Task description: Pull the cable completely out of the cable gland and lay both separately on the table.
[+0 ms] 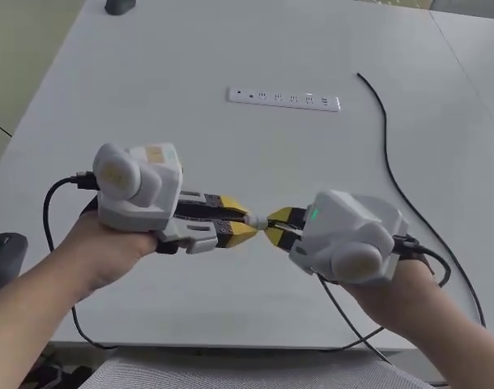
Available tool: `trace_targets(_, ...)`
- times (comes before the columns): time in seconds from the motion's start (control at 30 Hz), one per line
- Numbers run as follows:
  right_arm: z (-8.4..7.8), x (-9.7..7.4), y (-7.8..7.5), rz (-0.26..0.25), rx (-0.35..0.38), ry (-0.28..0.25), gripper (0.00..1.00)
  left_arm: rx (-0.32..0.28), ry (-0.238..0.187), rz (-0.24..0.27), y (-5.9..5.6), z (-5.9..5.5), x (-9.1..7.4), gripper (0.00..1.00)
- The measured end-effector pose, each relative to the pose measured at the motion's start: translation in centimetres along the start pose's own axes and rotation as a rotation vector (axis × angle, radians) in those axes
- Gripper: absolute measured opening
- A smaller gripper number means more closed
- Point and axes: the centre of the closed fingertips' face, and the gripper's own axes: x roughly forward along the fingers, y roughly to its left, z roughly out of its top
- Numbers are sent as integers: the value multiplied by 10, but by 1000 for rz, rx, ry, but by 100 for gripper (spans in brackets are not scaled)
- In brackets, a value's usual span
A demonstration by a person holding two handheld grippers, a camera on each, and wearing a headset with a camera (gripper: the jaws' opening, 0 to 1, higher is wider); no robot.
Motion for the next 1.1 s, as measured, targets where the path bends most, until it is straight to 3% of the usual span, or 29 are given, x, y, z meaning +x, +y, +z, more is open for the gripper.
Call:
trace_targets(0.3,-12,2,-3,-11,67,24,0,3,-2,-1,0,1,0,15)
trace_targets(0.67,-36,4,-9,-23,213,55,0,4,-9,3,1,2,-2,15)
trace_targets(1.1,-66,4,-8,-28,283,101,0,1,-3,2,3,-1,-1,15)
